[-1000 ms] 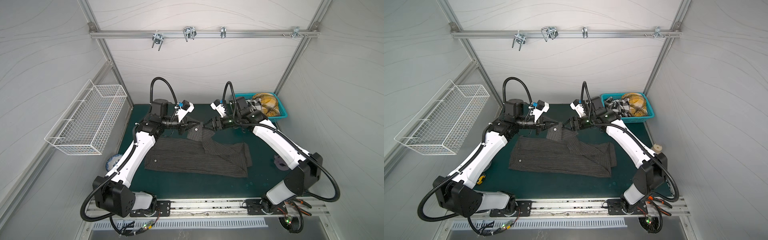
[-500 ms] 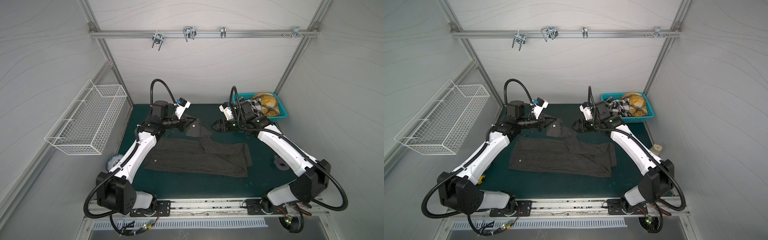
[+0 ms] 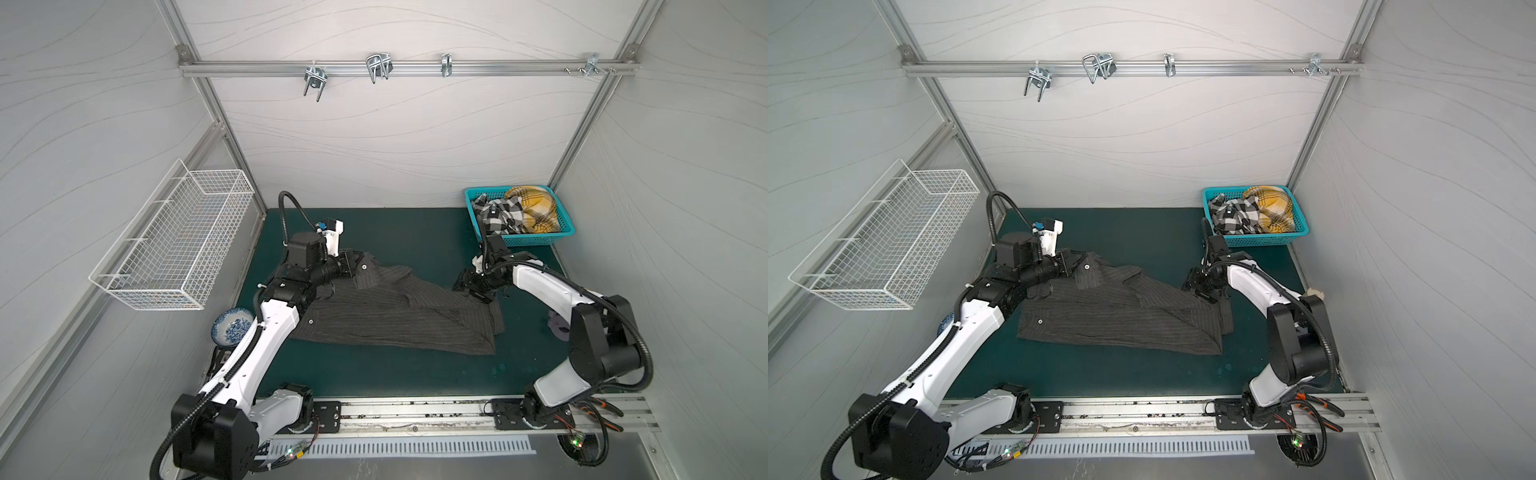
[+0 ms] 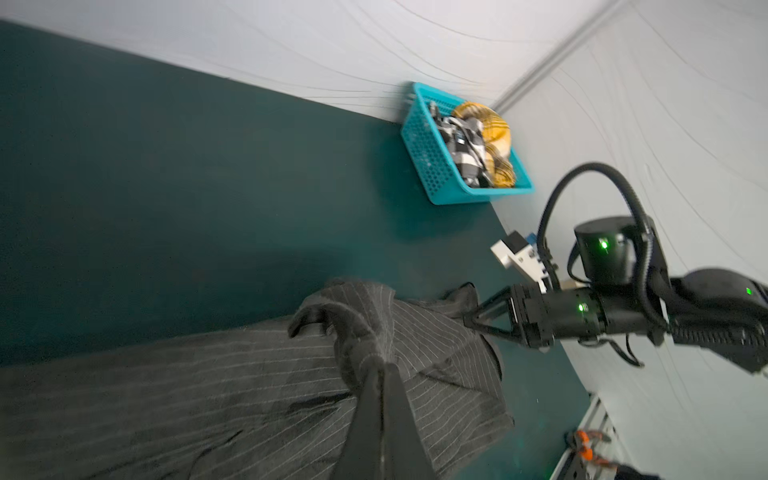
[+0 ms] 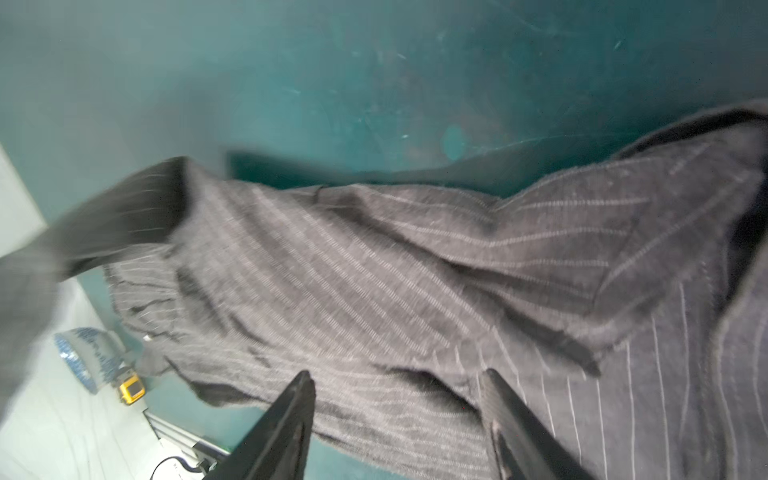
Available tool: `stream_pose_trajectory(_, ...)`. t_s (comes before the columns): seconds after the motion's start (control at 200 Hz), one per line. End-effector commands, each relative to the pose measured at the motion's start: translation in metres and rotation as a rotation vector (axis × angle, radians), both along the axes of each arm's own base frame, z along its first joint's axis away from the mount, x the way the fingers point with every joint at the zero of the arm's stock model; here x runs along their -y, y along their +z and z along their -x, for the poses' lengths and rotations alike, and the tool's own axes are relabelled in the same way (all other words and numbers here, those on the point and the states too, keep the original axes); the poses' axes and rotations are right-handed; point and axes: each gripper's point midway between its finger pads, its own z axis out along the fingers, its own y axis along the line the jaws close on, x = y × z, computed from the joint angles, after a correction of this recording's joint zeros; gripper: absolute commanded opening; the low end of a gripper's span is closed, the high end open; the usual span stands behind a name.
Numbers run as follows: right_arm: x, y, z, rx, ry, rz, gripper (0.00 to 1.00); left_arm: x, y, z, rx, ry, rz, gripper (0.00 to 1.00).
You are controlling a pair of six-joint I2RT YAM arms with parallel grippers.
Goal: Fold and stack the long sleeve shirts
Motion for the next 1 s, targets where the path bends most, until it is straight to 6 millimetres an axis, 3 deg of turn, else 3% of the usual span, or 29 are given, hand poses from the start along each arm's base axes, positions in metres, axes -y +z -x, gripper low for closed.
stream_pose_trajectory(0.0,0.01,-0.017,0.002,-0.064,-0.039,0.032,0.64,-0.037,-0.009,0.0,-0.108,0.232,-0.001,0.0)
stream_pose_trajectory(0.12,0.02,-0.038,0.005,-0.112,-0.058,0.083,0.6,-0.088,-0.047,0.008,-0.303,0.437,-0.038,0.0)
stream_pose_trajectory(0.205,0.022,-0.044,0.008,-0.132,-0.056,0.088,0.58,-0.097,-0.061,0.009,-0.368,0.434,0.045,0.0)
stream_pose_trajectory(0.475,0.015,-0.015,-0.004,-0.005,0.02,0.066,0.56,-0.083,-0.07,0.004,-0.431,0.339,0.161,0.0)
stream_pose_trajectory(0.73,-0.001,-0.032,-0.015,-0.034,0.087,0.025,0.47,-0.085,-0.072,0.001,-0.446,0.318,0.144,0.0)
stream_pose_trajectory(0.87,-0.013,-0.035,-0.009,-0.02,0.159,0.04,0.47,-0.091,-0.077,0.002,-0.465,0.334,0.138,0.0)
stream_pose_trajectory(0.995,-0.011,-0.043,-0.004,-0.028,0.19,0.106,0.42,-0.094,-0.077,0.0,-0.471,0.338,0.145,0.0)
